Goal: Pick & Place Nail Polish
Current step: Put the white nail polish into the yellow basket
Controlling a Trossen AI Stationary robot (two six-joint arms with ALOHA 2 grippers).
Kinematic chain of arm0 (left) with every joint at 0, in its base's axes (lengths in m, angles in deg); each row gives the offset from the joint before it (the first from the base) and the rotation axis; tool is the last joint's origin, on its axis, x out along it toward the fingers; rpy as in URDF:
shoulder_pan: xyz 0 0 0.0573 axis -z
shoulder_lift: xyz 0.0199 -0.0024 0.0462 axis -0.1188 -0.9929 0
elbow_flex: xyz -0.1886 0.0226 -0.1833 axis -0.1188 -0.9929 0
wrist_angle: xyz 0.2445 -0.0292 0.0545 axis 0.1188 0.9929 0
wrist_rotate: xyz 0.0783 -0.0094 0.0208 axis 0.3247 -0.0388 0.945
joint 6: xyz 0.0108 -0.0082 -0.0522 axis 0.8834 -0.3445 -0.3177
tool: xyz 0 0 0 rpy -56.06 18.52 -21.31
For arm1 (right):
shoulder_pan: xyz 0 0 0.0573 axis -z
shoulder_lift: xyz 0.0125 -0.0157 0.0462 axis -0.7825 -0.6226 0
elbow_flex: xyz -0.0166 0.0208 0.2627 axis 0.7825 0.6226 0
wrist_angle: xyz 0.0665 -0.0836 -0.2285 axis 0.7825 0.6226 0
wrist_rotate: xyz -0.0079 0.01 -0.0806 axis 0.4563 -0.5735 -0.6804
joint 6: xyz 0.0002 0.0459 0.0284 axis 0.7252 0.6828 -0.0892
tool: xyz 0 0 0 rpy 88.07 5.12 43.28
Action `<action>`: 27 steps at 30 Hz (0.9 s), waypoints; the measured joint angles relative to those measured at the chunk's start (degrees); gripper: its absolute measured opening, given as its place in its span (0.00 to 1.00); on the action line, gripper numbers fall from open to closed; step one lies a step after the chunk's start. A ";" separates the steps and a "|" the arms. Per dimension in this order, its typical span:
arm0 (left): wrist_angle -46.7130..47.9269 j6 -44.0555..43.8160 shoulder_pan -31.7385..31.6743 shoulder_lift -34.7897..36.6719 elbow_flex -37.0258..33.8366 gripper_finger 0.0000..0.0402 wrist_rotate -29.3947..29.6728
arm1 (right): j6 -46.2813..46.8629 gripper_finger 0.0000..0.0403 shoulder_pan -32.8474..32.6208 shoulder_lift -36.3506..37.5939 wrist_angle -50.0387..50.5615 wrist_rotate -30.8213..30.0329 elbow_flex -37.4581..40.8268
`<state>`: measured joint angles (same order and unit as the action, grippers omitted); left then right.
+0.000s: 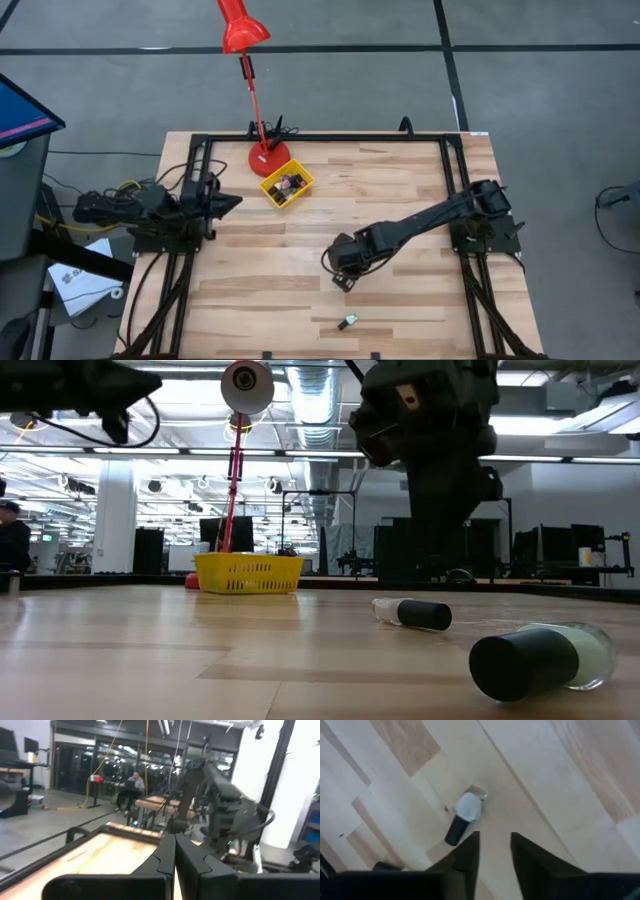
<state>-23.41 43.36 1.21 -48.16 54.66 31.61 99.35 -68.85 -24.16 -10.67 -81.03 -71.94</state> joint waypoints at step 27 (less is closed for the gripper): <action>8.13 -2.59 0.00 4.18 -6.93 0.00 -0.24 | 9.21 0.44 -3.19 -4.41 -2.67 2.32 -2.64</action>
<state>-15.28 40.77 1.21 -43.97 47.73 31.37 108.56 -72.04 -28.57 -13.35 -78.71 -74.58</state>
